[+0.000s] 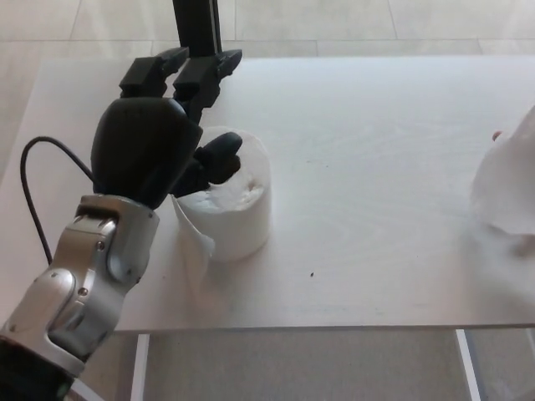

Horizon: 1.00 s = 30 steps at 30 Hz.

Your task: A toilet paper roll is kept in the middle of the desk infront of the robot. The robot places its left hand on the top of the toilet paper roll to hold it still and uses its right hand to tear off a piece of toilet paper from it and hands the paper to a person

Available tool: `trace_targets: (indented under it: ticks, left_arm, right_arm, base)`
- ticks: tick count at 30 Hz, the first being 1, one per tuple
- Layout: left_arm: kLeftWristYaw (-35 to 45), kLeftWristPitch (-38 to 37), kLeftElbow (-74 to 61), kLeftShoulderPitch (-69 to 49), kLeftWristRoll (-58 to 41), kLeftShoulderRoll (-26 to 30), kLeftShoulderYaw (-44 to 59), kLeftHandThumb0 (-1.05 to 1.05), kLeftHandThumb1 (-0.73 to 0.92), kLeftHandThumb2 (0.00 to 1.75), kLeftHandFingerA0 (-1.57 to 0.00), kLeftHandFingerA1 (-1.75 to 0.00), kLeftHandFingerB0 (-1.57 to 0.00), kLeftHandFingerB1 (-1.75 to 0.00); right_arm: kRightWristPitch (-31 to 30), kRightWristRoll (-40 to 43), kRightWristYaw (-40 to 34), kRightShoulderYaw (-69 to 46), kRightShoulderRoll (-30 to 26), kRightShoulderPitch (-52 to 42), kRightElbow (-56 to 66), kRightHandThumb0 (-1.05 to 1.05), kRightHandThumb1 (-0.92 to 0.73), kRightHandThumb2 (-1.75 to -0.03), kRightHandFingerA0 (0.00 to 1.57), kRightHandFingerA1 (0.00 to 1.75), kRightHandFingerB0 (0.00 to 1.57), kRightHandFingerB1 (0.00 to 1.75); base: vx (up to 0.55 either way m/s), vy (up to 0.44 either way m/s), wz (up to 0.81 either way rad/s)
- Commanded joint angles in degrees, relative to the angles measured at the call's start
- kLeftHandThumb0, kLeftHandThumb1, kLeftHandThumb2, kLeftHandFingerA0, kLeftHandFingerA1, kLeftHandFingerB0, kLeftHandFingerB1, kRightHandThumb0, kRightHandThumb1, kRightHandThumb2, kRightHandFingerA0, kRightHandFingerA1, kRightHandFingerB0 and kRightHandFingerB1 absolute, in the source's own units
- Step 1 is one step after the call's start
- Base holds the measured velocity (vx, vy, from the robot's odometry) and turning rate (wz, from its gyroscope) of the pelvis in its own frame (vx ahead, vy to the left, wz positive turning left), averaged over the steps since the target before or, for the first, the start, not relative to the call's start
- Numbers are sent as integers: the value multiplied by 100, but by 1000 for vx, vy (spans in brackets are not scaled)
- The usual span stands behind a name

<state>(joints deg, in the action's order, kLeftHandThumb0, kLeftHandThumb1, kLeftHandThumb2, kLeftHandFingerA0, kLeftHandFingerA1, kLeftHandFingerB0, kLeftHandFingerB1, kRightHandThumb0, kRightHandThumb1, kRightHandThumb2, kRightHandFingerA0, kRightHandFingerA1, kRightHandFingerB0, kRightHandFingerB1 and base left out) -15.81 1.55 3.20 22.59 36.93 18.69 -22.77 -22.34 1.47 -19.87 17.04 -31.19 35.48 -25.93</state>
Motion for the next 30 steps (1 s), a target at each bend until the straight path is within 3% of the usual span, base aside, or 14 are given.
trace_targets:
  ticks: [1, 2, 3, 6, 9, 10, 11, 15, 16, 21, 22, 23, 24, 30]
  left_arm:
    - [824, -172, -1077, -226, -302, 408, 427, -38, 75, 70, -4, -45, -14, -39]
    - [820, -156, -1175, -243, -364, 364, 478, -39, 75, 72, -4, -48, -15, -40]
    - [777, -178, -1304, -303, -467, 311, 556, -40, 74, 76, -1, -49, -14, -43]
    - [921, -28, -2335, -837, -833, 245, 892, -48, 84, 67, -4, -30, -8, -38]
    - [1019, -95, -3392, -1548, -1145, 274, 1176, -51, 82, 71, -4, -24, -6, -37]
    - [1030, -276, -4070, -2169, -1471, 312, 1403, -50, 85, 65, 0, -24, -3, -31]
    - [1047, -409, -4639, -2728, -1736, 328, 1599, -50, 83, 66, 0, -17, -1, -30]
    - [1113, -662, -5601, -3880, -2040, 328, 2104, -51, 84, 65, 0, -15, -1, -30]
    - [1075, -1090, -6072, -4764, -2193, 266, 2630, -49, 85, 65, 0, -14, 0, -28]
    - [988, -2242, -6320, -6061, -3262, -35, 3791, -52, 86, 65, 0, -19, 0, -29]
    - [949, -2389, -6320, -6198, -3408, -84, 3929, -55, 71, 93, 0, -19, -4, -28]
    - [922, -2494, -6320, -6302, -3522, -122, 4014, -55, 71, 93, 0, -19, -4, -28]
    - [867, -2725, -6320, -6566, -3799, -200, 4156, -52, 85, 66, 0, -19, -2, -29]
    - [440, -3667, -6320, -7228, -4380, -649, 4947, -51, 85, 65, 0, -31, -3, -34]
  right_arm:
    - [531, -3298, 182, 2289, -865, 914, -1721, -28, -64, -62, 85, 164, 73, 115]
    - [430, -3402, 128, 2435, -871, 940, -1782, -33, -67, -62, 85, 169, 70, 121]
    - [390, -3432, 125, 2508, -886, 909, -1786, -33, -64, -59, 87, 165, 70, 90]
    - [551, -3524, -127, 2735, -961, 685, -1907, -40, -52, -56, 94, 155, 89, 71]
    - [631, -3467, -181, 2870, -998, 555, -2044, -40, -54, -56, 93, 155, 86, 71]
    - [756, -3464, -409, 2870, -1044, 421, -2068, -50, -65, -66, 94, 160, 83, 121]
    - [897, -3408, -587, 2814, -1107, 311, -2046, -54, -66, -66, 96, 161, 86, 137]
    - [694, -3348, -250, 2934, -1148, 359, -2101, -43, -65, -65, 90, 153, 80, 112]
    - [617, -3313, -48, 2991, -1128, 438, -2294, -32, -62, -58, 90, 151, 80, 81]
    - [595, -3539, -545, 3198, -1282, 409, -2467, -33, -60, -58, 93, 157, 81, 89]
    - [601, -3508, -517, 3191, -1298, 414, -2472, -36, -65, -59, 92, 156, 79, 92]
    - [597, -3489, -491, 3196, -1302, 424, -2489, -36, -65, -59, 92, 156, 79, 92]
    - [680, -3402, -504, 3163, -1288, 433, -2562, -38, -65, -65, 88, 158, 79, 93]
    - [481, -3374, -245, 3308, -1077, 615, -2788, -37, -57, -58, 87, 146, 77, 77]
  base:
    - [0, 0, 0]
    - [0, 0, 0]
    - [0, 0, 0]
    - [0, 0, 0]
    - [0, 0, 0]
    - [0, 0, 0]
    - [0, 0, 0]
    - [0, 0, 0]
    - [0, 0, 0]
    - [0, 0, 0]
    - [0, 0, 0]
    - [0, 0, 0]
    - [0, 0, 0]
    - [0, 0, 0]
